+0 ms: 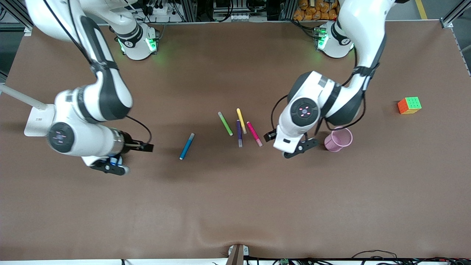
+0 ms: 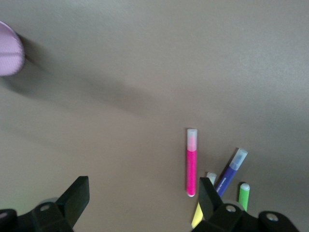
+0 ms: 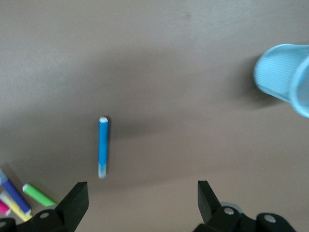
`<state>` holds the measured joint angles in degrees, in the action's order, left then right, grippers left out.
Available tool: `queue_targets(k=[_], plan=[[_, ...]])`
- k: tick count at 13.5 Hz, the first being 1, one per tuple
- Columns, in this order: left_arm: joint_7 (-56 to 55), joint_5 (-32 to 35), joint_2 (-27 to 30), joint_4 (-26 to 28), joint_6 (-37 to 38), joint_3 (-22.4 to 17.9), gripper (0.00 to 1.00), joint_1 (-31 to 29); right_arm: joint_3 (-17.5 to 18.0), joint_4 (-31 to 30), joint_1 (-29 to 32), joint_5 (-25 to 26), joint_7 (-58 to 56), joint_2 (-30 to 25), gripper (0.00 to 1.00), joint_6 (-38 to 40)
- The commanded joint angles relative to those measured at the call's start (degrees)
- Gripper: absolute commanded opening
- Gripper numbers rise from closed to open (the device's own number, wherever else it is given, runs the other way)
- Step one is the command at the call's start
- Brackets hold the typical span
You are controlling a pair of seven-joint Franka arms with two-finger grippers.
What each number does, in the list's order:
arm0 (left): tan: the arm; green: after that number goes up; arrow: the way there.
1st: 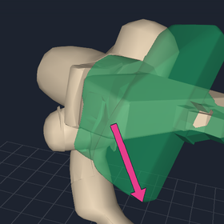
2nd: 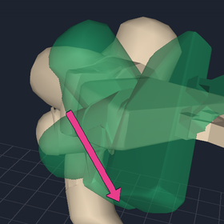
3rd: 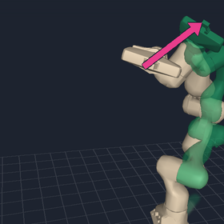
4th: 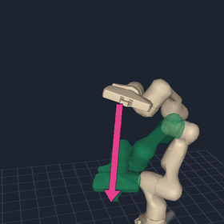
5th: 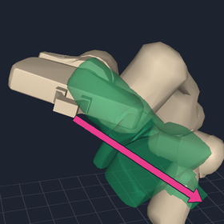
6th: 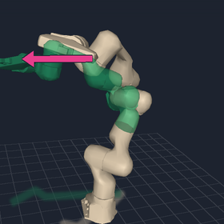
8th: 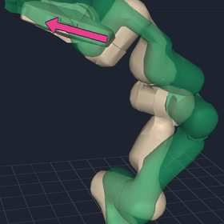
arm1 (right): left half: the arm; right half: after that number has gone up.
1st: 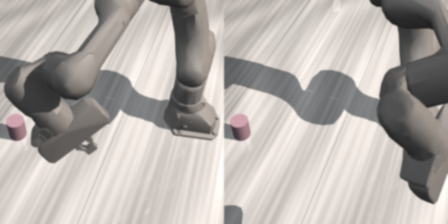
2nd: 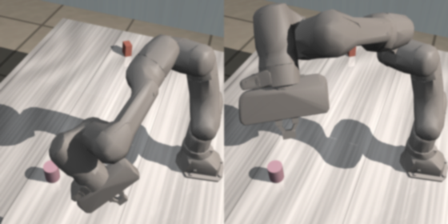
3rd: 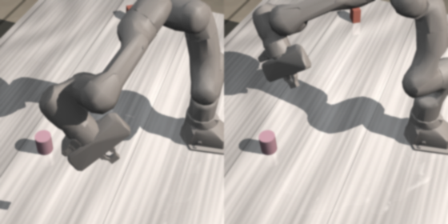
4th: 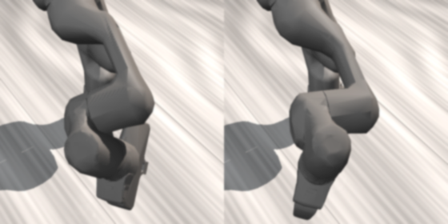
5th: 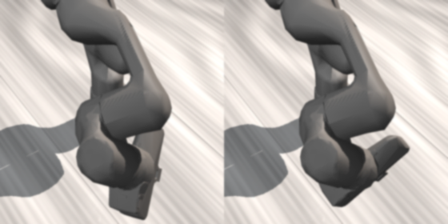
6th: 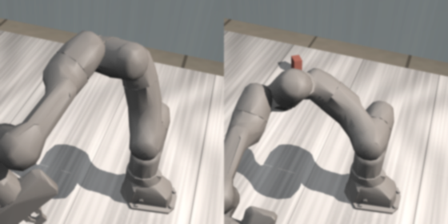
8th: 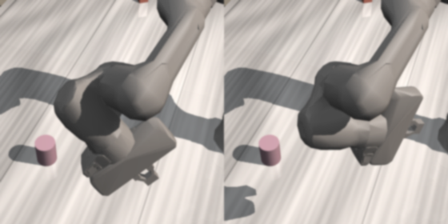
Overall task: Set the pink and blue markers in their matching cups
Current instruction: 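Reach the right gripper to the blue marker while the left gripper reaches pink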
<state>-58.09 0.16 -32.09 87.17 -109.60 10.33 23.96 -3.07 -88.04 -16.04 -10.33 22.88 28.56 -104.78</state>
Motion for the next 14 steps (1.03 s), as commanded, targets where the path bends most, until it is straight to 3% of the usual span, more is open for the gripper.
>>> queue_targets(k=[1,4,9,14], plan=[[-2.98,-0.60,-2.18,-0.95,-1.41,-0.31,1.00,1.26,-0.45,-1.16,-3.37,-0.75,2.35,2.64,1.00,-4.88],[-7.19,-0.69,-4.90,-1.03,-4.47,-0.31,1.00,2.66,-0.45,-3.37,-5.84,-0.75,3.22,5.53,1.00,-12.19],[-12.65,-0.16,-9.04,-1.03,-9.66,-0.83,1.00,6.70,-0.45,-4.60,-7.25,-0.75,3.93,8.26,1.00,-13.43],[-15.91,0.11,-12.56,-1.12,-14.76,-1.54,1.00,9.52,-0.45,-4.60,-7.60,-0.83,5.07,10.38,0.69,-18.61]])
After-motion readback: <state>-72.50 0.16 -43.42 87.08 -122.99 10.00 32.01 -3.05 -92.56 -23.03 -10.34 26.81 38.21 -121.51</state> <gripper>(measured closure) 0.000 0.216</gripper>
